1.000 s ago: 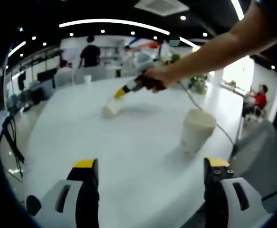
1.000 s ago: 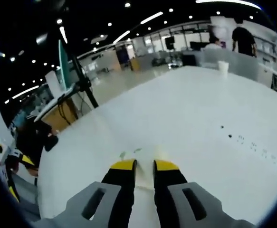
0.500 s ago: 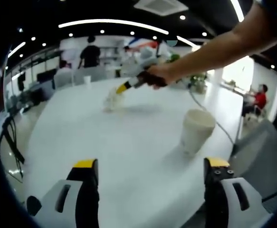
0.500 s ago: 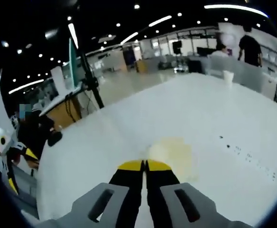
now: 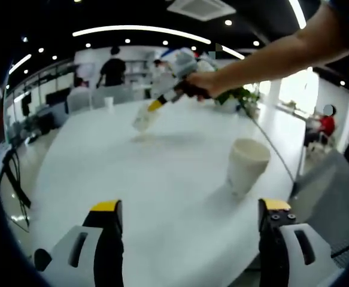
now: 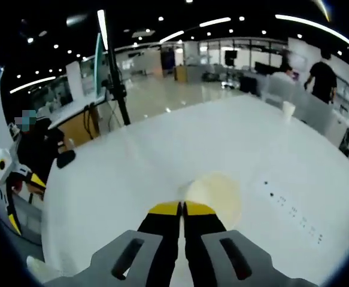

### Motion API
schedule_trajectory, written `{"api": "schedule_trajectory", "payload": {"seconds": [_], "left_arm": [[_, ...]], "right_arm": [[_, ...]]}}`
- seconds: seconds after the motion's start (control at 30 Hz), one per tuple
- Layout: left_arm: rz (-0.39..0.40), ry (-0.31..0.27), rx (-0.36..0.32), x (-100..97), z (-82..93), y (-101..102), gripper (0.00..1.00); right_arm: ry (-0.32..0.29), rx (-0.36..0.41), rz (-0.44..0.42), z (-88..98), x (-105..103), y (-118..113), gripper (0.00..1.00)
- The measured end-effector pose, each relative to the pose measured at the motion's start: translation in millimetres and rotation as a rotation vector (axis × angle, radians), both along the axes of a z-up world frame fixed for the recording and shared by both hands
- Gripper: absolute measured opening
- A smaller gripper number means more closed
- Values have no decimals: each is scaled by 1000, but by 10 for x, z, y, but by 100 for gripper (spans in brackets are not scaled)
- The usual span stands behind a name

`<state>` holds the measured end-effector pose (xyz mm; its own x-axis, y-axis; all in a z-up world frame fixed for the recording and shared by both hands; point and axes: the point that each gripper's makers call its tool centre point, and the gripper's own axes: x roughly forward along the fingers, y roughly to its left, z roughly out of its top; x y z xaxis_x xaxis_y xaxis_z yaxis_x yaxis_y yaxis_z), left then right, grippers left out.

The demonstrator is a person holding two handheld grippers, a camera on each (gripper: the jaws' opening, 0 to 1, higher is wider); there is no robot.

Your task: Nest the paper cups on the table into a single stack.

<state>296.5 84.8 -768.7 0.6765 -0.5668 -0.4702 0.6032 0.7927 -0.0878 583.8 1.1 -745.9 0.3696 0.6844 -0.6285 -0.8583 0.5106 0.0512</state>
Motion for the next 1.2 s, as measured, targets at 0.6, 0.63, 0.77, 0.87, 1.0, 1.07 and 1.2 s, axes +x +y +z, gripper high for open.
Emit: {"api": "schedule_trajectory", "payload": {"seconds": [0.6, 0.63, 0.77, 0.87, 1.0, 1.07, 1.2], "left_arm": [[3, -34, 31, -3, 46, 12, 97], [5, -30, 35, -6, 33, 9, 98], [-6, -11, 53, -51, -2, -2, 97], [1, -17, 66, -52, 9, 17, 96], [8, -14, 61, -47, 22, 29, 96], [14, -16, 47, -50, 54, 37, 96], [46, -57, -50, 13, 270, 72, 98]], "right_arm": [[-37, -361, 125, 349, -21, -357, 0], [-29, -383, 134, 348, -43, -376, 0], [-49, -479, 199, 383, -129, -407, 0], [-51, -573, 243, 401, -173, -469, 0], [-66, -663, 279, 537, -197, -509, 0], [-65, -674, 280, 614, -216, -499, 0], [-79, -696, 279, 770, -227, -487, 0]]}}
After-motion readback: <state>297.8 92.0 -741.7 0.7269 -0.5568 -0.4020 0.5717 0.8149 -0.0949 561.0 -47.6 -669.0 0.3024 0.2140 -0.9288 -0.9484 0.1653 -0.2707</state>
